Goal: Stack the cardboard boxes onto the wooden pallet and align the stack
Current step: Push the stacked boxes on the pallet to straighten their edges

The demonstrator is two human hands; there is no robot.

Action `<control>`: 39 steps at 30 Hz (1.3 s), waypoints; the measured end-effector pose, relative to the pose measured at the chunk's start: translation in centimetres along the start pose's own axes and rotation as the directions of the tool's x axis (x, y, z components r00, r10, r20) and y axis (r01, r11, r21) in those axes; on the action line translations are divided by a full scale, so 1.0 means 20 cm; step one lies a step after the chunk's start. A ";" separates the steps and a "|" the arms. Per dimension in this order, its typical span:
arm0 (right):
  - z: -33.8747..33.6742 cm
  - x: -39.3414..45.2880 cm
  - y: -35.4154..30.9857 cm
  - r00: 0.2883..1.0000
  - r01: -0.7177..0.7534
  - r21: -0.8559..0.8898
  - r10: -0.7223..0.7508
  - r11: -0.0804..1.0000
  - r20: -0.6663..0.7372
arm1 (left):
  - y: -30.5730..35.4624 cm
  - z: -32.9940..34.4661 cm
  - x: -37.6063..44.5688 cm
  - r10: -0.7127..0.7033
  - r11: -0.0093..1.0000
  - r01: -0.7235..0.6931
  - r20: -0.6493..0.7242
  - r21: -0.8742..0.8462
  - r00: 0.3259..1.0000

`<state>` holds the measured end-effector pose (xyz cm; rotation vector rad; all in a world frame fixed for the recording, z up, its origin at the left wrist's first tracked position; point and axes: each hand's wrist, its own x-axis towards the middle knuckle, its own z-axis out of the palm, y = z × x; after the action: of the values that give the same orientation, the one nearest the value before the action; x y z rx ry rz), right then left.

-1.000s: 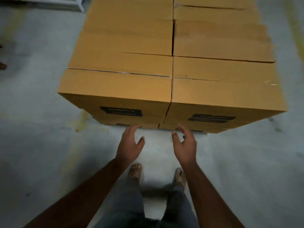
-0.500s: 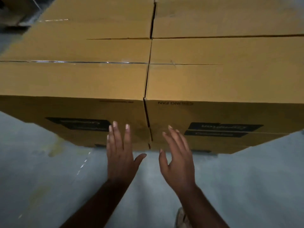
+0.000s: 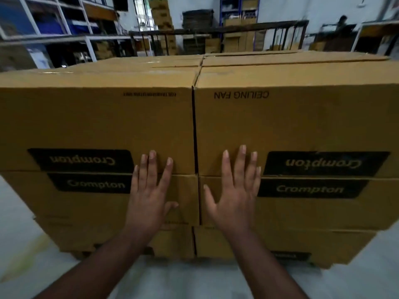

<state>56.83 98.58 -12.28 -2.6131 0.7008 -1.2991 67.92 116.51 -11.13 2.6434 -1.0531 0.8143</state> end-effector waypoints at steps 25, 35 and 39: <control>0.17 -0.19 0.05 0.977 0.207 -0.217 -0.191 0.954 0.094 | -0.10 0.04 0.04 0.102 0.991 -0.103 0.022 0.089 0.995; 0.31 -0.58 0.27 0.878 0.366 -0.301 -0.219 0.881 0.425 | -0.12 0.37 -0.39 0.134 0.985 -0.151 0.190 0.080 0.973; 0.35 -0.57 0.32 0.881 0.386 -0.342 -0.232 0.857 0.412 | -0.02 0.53 -0.64 0.071 0.997 -0.060 0.312 -0.047 0.947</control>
<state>54.21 97.63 -26.79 -3.3088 0.5463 -0.7402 65.01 120.37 -27.03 2.7802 -1.2206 0.3848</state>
